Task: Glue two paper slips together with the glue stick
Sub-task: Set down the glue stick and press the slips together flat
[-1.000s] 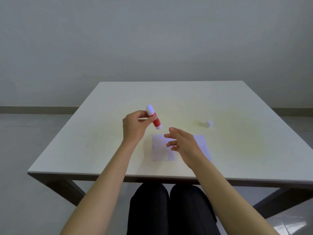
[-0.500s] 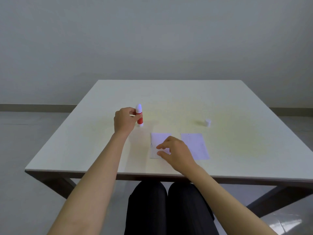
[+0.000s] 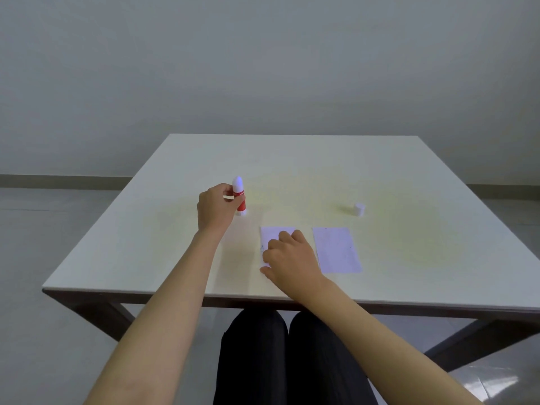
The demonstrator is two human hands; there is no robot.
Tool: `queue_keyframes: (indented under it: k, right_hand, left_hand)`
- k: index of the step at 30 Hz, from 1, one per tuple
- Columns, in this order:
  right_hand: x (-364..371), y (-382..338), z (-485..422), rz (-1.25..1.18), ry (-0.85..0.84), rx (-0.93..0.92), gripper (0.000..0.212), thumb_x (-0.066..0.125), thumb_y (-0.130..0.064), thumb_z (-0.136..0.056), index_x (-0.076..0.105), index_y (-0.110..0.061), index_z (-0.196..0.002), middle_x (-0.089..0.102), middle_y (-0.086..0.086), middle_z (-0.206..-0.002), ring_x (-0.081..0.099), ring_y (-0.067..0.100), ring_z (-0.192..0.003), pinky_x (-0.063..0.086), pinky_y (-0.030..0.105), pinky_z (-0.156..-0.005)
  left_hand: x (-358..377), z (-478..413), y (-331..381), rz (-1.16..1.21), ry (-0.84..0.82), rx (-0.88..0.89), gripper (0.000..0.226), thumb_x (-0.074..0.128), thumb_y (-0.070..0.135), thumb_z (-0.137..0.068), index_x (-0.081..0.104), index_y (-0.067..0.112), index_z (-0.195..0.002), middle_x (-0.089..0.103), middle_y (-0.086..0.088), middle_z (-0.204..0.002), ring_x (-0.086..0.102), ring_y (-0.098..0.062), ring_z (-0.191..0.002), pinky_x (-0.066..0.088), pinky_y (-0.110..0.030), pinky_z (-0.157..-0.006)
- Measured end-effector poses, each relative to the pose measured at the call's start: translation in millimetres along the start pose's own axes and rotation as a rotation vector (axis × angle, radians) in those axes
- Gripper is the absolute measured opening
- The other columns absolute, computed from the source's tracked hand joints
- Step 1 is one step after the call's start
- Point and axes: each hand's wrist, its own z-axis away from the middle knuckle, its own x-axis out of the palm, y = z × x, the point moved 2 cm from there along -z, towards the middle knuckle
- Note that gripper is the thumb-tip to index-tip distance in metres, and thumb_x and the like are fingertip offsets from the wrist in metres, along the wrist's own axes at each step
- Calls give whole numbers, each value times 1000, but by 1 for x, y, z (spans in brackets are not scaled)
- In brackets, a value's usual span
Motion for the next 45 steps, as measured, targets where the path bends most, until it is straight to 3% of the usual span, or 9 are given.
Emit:
queue_keyframes:
  k: [6, 8, 11, 15, 18, 21, 29, 35, 45]
  right_hand:
    - [-14, -2, 2, -44, 182, 42, 47, 77, -5, -37, 33, -19, -43, 24, -2, -43, 25, 19, -44, 22, 22, -50]
    - [-15, 14, 2, -263, 251, 203, 27, 73, -2, -57, 48, -12, -51, 46, 3, -50, 43, 25, -45, 29, 25, -48]
    - [-24, 53, 4, -659, 338, 481, 10, 55, -7, -83, 64, -7, -78, 64, 6, -77, 59, 26, -68, 46, 36, -62]
    - [-35, 100, 17, -1253, 508, 811, 8, 60, -4, -82, 65, -8, -78, 67, 5, -69, 69, 20, -61, 55, 28, -65]
    - [-30, 114, 30, -1826, 510, 928, 8, 60, 3, -85, 62, -2, -79, 66, 14, -67, 69, 21, -55, 59, 29, -59]
    - [-19, 113, 41, -2029, 460, 999, 12, 56, 5, -88, 60, 1, -78, 65, 14, -65, 70, 24, -57, 60, 28, -57]
    - [6, 119, 64, -1934, 230, 1031, 7, 62, 2, -85, 61, 4, -78, 63, 17, -67, 69, 26, -54, 59, 32, -54]
    - [11, 141, 74, -1506, 88, 991, 17, 66, -3, -82, 62, -5, -66, 57, 6, -60, 48, 15, -43, 36, 22, -42]
    - [19, 143, 84, -1172, -79, 970, 20, 70, -6, -76, 64, -7, -57, 50, 0, -40, 35, 6, -27, 27, 15, -32]
  left_hand:
    - [-4, 0, -2, -2, 28, -11, 68, 70, 40, -79, 45, 15, -138, 51, -3, -134, 58, -20, -113, 47, -34, -91]
    - [-11, 9, 4, 83, 197, 76, 63, 67, 40, -81, 46, 15, -135, 45, -3, -131, 53, -21, -113, 46, -31, -93]
    - [-16, 30, 21, 211, 351, 235, 29, 61, 30, -87, 59, 13, -110, 55, 2, -105, 56, -16, -84, 44, -19, -72]
    - [7, 59, 42, 345, 81, 63, 13, 59, 15, -88, 66, 10, -78, 70, -5, -71, 67, -17, -61, 49, -26, -66]
    - [34, 84, 53, 682, -268, -373, 15, 60, 19, -89, 68, 10, -81, 73, -5, -79, 73, -13, -62, 57, -28, -65]
    - [48, 94, 67, 865, -438, -575, 18, 62, 24, -89, 68, 7, -88, 76, -5, -83, 75, -17, -70, 60, -27, -63]
    - [54, 92, 80, 661, -414, -441, 11, 71, 15, -81, 70, 17, -70, 75, 4, -71, 70, -4, -54, 54, -25, -68]
    - [64, 102, 76, 451, -492, -323, 13, 71, 12, -78, 70, 15, -65, 76, 4, -72, 74, -11, -61, 46, -21, -59]
    - [71, 108, 72, 91, -498, -102, 13, 72, 15, -75, 70, 18, -62, 74, 1, -66, 71, -12, -61, 59, -35, -78]
